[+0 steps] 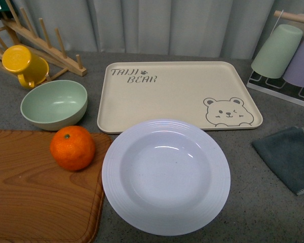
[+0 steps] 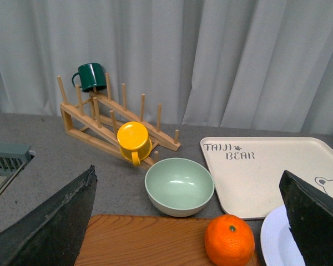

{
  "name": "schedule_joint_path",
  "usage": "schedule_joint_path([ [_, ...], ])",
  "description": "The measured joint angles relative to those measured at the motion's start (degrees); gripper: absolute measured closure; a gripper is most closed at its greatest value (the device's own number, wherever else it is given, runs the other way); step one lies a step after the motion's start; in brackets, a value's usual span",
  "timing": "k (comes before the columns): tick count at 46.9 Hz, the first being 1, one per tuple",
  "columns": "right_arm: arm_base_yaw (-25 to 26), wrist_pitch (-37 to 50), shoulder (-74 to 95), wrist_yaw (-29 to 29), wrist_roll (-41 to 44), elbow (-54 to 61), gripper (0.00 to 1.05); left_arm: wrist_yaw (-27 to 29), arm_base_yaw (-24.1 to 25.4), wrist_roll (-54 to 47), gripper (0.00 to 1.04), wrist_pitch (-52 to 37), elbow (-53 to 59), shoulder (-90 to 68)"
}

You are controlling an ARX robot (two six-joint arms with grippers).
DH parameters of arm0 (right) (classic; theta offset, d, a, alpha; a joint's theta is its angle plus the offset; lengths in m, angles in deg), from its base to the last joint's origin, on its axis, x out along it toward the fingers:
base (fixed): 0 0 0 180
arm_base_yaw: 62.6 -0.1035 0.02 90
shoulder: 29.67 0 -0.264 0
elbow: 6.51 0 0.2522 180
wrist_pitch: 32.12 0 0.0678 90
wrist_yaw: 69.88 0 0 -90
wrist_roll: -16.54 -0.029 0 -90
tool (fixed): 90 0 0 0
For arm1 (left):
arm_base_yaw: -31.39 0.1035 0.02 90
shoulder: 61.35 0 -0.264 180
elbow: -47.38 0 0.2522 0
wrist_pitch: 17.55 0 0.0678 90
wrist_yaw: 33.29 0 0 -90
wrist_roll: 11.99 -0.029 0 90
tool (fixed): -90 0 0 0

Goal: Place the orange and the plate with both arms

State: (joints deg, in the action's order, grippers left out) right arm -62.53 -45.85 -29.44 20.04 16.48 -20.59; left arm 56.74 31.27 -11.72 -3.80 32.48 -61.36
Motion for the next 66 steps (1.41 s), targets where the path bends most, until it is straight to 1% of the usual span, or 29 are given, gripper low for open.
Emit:
schedule_joint_path([
  [40, 0.0, 0.0, 0.0, 0.0, 0.0, 0.0, 0.09, 0.1, 0.0, 0.0, 0.06, 0.0, 0.0, 0.0],
  [41, 0.0, 0.0, 0.0, 0.0, 0.0, 0.0, 0.09, 2.6, -0.8, 0.9, 0.06, 0.5, -0.1, -0.5],
  [42, 0.0, 0.0, 0.0, 0.0, 0.0, 0.0, 0.09, 7.5, -2.0, 2.0, 0.06, 2.0, -0.6, -1.5],
  [43, 0.0, 0.0, 0.0, 0.0, 0.0, 0.0, 0.09, 9.8, -2.8, 2.8, 0.06, 2.8, -0.9, -2.2],
  [44, 0.0, 0.0, 0.0, 0.0, 0.0, 0.0, 0.09, 14.3, -4.1, 4.0, 0.06, 3.9, -1.4, -4.0],
  [45, 0.0, 0.0, 0.0, 0.0, 0.0, 0.0, 0.09, 18.8, -5.0, 5.6, 0.06, 4.1, -1.7, -6.4],
  [47, 0.0, 0.0, 0.0, 0.1, 0.0, 0.0, 0.09, 26.0, -5.5, 8.5, 0.06, 3.0, -1.9, -11.9],
  [48, 0.0, 0.0, 0.0, -0.1, 0.0, 0.0, 0.09, 28.1, -5.2, 9.7, 0.06, 1.1, -1.9, -15.2],
  [49, 0.0, 0.0, 0.0, 0.0, 0.0, 0.0, 0.09, 28.5, -4.9, 10.2, 0.06, -0.5, -1.9, -17.5],
  [52, 0.0, 0.0, 0.0, -0.1, 0.0, 0.0, 0.09, 25.3, -3.3, 12.0, 0.06, -8.7, -3.1, -27.5],
  [54, 0.0, 0.0, 0.0, 0.0, 0.0, 0.0, 0.09, 21.9, -2.4, 12.7, 0.06, -15.5, -4.9, -36.2],
  [57, 0.0, 0.0, 0.0, 0.0, 0.0, 0.0, 0.09, 18.0, -1.8, 13.6, 0.06, -22.9, -8.0, -48.1],
  [61, 0.0, 0.0, 0.0, 0.0, 0.0, 0.0, 0.09, 15.7, -1.9, 13.4, 0.06, -28.2, -10.6, -58.9],
  [66, 0.0, 0.0, 0.0, 0.0, 0.0, 0.0, 0.09, 13.2, -2.9, 13.4, 0.06, -31.5, -12.7, -71.4],
])
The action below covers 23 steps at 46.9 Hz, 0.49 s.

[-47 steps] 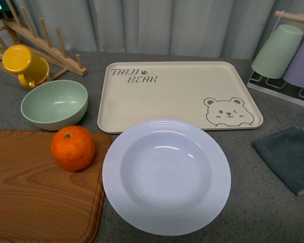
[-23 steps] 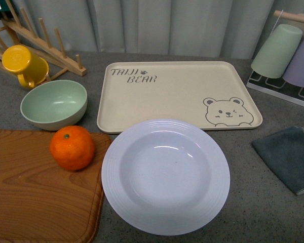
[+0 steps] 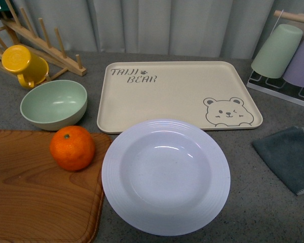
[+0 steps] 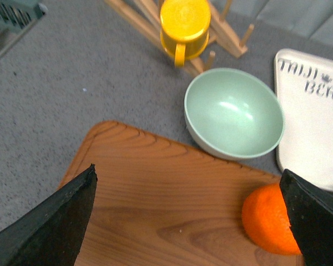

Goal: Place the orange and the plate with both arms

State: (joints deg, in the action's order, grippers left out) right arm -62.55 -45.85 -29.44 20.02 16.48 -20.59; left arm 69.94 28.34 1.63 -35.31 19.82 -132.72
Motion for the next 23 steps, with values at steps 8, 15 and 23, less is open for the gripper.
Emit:
schedule_joint_path([
  [8, 0.0, 0.0, 0.0, 0.0, 0.0, 0.0, 0.09, -2.8, -2.5, 0.6, 0.06, -3.1, -5.1, -14.6],
  [15, 0.0, 0.0, 0.0, 0.0, 0.0, 0.0, 0.09, -4.5, -4.4, 1.7, 0.06, -2.9, -10.5, -24.1],
  [23, 0.0, 0.0, 0.0, 0.0, 0.0, 0.0, 0.09, -5.8, -5.3, 2.0, 0.06, -2.8, -14.4, -29.2],
])
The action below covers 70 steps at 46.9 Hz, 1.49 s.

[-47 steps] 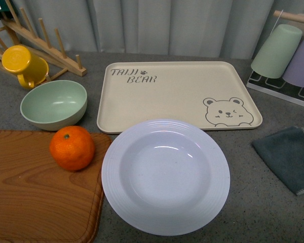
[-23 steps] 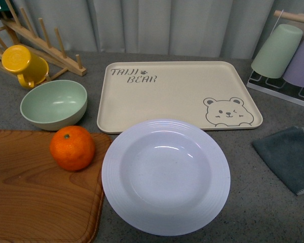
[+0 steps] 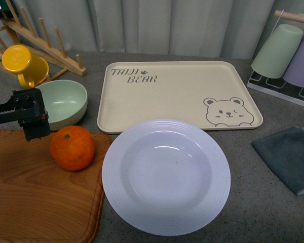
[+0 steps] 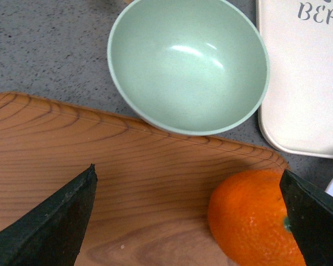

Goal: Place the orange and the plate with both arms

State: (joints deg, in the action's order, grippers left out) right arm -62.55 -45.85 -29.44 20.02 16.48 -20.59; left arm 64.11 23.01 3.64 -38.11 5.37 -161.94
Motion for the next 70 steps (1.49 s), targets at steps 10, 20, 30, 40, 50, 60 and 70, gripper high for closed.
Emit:
schedule_joint_path([
  [10, 0.0, 0.0, 0.0, 0.0, 0.0, 0.0, 0.09, -2.8, -1.8, 0.3, 0.06, -0.7, -2.1, -2.9],
  [20, 0.0, 0.0, 0.0, 0.0, 0.0, 0.0, 0.09, -6.9, -2.9, 1.6, 0.06, 1.4, -2.2, -3.0],
  [30, 0.0, 0.0, 0.0, 0.0, 0.0, 0.0, 0.09, -8.8, -3.5, 0.9, 0.06, 6.3, -3.8, -3.2],
  [40, 0.0, 0.0, 0.0, 0.0, 0.0, 0.0, 0.09, -9.9, -3.9, 0.2, 0.06, 8.1, -6.1, -4.2],
  [50, 0.0, 0.0, 0.0, 0.0, 0.0, 0.0, 0.09, -10.4, -4.6, -0.2, 0.06, 9.6, -7.7, -6.2],
  [60, 0.0, 0.0, 0.0, 0.0, 0.0, 0.0, 0.09, -9.9, -4.8, -0.6, 0.06, 10.0, -8.7, -8.6],
  [70, 0.0, 0.0, 0.0, 0.0, 0.0, 0.0, 0.09, -9.9, -5.0, -0.7, 0.33, 10.0, -8.7, -8.8],
])
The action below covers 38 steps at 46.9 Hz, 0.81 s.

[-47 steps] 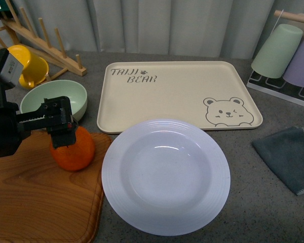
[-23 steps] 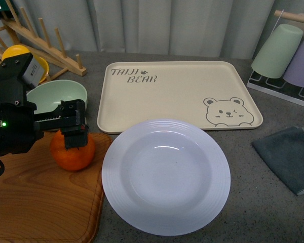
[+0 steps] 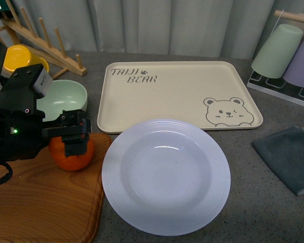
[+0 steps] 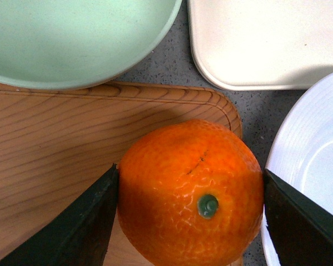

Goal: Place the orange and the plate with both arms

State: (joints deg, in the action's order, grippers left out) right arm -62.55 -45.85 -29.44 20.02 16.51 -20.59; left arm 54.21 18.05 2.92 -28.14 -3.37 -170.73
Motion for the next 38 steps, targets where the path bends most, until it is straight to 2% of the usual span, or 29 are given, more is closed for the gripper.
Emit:
schedule_joint_path([
  [6, 0.0, 0.0, 0.0, 0.0, 0.0, 0.0, 0.09, 0.1, -0.1, 0.0, 0.41, -0.1, 0.0, 0.0],
  [23, 0.0, 0.0, 0.0, 0.0, 0.0, 0.0, 0.09, 1.0, -2.4, 2.2, 0.41, 1.7, 0.4, 7.2],
  [33, 0.0, 0.0, 0.0, 0.0, 0.0, 0.0, 0.09, 1.3, -9.2, 6.1, 0.41, 1.6, -0.7, 7.8],
  [38, 0.0, 0.0, 0.0, 0.0, 0.0, 0.0, 0.09, 1.8, -15.4, 9.4, 0.42, 0.4, -2.0, 5.3],
])
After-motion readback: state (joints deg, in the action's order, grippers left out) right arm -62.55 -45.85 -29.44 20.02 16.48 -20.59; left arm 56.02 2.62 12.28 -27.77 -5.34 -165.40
